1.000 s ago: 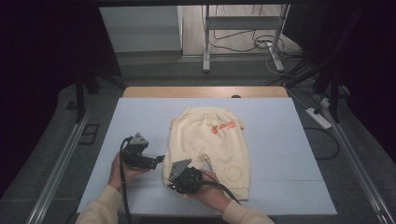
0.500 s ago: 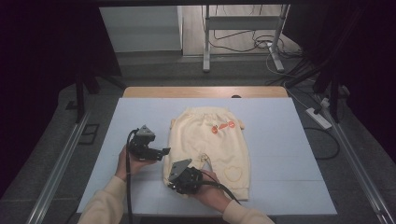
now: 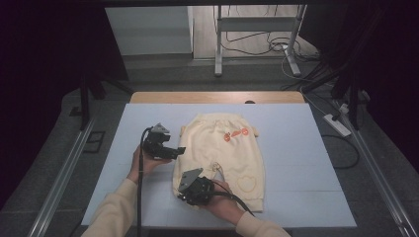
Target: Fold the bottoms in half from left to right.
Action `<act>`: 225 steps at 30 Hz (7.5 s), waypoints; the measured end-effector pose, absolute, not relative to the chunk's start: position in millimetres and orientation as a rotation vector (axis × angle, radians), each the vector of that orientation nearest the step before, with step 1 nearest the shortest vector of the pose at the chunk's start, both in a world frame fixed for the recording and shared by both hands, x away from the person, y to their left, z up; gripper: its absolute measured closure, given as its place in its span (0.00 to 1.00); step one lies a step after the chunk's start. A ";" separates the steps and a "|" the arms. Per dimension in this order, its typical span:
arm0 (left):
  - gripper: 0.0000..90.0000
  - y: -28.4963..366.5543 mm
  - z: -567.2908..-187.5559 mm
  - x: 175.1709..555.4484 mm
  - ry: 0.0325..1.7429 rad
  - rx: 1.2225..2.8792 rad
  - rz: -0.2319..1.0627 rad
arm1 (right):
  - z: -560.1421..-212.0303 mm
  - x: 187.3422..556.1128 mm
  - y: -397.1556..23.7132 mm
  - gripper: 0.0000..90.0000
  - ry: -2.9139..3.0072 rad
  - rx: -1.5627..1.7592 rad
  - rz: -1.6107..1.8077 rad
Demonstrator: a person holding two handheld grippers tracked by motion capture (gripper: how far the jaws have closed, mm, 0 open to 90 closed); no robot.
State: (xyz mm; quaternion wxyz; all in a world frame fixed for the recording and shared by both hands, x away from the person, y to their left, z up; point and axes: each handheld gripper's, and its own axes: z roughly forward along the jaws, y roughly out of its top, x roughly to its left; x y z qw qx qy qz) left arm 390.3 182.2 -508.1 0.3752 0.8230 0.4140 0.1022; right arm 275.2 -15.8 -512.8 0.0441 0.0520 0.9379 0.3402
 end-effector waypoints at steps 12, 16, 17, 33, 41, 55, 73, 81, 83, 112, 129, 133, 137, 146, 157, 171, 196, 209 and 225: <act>0.14 175.1 -510.2 412.1 1.068 2.114 0.252 | -513.0 274.9 -15.5 0.91 2.867 0.155 1.034; 0.15 174.2 -511.3 419.0 1.073 2.118 0.258 | -512.8 274.7 -15.6 0.91 2.866 0.153 1.032; 0.15 174.0 -511.7 421.0 1.075 2.123 0.255 | -512.9 274.8 -15.6 0.91 2.867 0.153 1.033; 0.19 168.5 -517.6 450.1 1.101 2.126 0.243 | -514.0 274.4 -15.1 0.91 2.864 0.150 1.035; 0.22 164.1 -523.4 455.2 1.116 2.143 0.228 | -513.9 274.7 -15.5 0.91 2.870 0.146 1.029; 0.26 162.3 -530.0 458.7 1.128 2.157 0.204 | -513.8 274.7 -15.7 0.91 2.867 0.145 1.026; 0.68 163.8 -533.3 458.7 1.094 2.145 0.115 | -514.2 274.5 -15.7 0.91 2.868 0.145 1.031; 0.90 161.1 -533.2 458.0 1.051 2.163 0.064 | -514.1 274.4 -16.1 0.91 2.866 0.146 1.037; 0.90 161.9 -531.8 457.4 1.047 2.155 0.061 | -514.0 274.3 -16.1 0.91 2.866 0.145 1.037; 0.92 174.9 -510.4 451.2 1.027 2.027 0.016 | -505.4 274.4 -19.4 0.92 2.844 0.159 1.113; 0.92 190.2 -498.7 447.2 1.049 1.953 -0.015 | -487.4 273.8 -16.2 0.92 2.818 0.157 1.221; 0.92 190.8 -497.5 447.2 1.045 1.945 -0.009 | -490.1 273.4 -13.5 0.92 2.820 0.152 1.216; 0.92 194.8 -489.1 445.7 1.034 1.924 0.002 | -485.9 274.1 -7.8 0.92 2.804 0.133 1.248; 0.92 201.0 -487.3 444.5 1.044 1.907 -0.016 | -478.4 273.5 -5.4 0.92 2.791 0.119 1.289; 0.92 215.1 -468.2 438.2 1.032 1.848 0.009 | -462.3 272.7 5.1 0.92 2.752 0.075 1.402; 0.92 220.1 -458.4 434.2 1.021 1.827 0.029 | -458.8 272.1 0.1 0.93 2.738 0.065 1.459; 0.92 208.0 -467.0 436.7 1.037 1.816 0.012 | -465.4 274.8 -33.8 0.93 2.746 0.175 1.407; 0.92 198.7 -468.0 436.8 1.016 1.814 0.004 | -468.1 273.7 -42.4 0.93 2.745 0.190 1.390; 0.92 186.7 -468.5 436.9 0.999 1.815 0.000 | -469.8 274.2 -55.9 0.93 2.746 0.225 1.370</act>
